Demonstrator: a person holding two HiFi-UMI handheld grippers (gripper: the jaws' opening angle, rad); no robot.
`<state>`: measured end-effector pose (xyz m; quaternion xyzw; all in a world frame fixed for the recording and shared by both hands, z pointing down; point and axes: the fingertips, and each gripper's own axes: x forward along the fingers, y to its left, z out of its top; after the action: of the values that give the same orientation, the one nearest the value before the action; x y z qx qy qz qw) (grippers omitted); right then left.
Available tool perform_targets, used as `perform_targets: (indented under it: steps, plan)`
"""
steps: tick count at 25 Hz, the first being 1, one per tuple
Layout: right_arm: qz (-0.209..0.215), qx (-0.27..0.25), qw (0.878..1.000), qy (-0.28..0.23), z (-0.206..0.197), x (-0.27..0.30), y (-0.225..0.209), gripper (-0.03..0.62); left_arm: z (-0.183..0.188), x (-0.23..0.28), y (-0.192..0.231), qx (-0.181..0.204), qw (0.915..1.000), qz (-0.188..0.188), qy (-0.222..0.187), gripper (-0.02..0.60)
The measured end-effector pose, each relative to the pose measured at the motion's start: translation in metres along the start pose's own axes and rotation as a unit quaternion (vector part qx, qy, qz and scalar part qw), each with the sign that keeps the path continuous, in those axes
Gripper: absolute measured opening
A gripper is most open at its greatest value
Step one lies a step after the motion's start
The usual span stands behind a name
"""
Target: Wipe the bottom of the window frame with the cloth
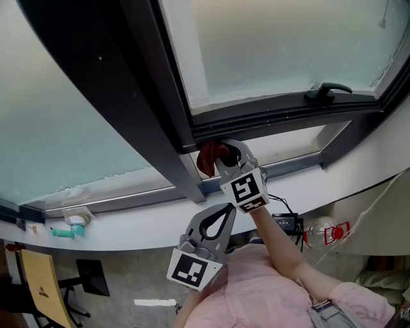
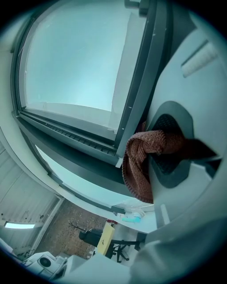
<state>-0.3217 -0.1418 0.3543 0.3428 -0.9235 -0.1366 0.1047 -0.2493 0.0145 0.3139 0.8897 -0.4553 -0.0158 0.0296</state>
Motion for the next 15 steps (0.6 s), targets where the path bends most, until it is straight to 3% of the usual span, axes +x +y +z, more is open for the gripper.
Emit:
perform_targets:
  steps: [15]
  plan:
    - [-0.030,0.004,1.000,-0.002,-0.006,-0.009,-0.017,0.051,-0.016,-0.006,0.012,-0.017,0.9996,0.005,0.023,-0.002]
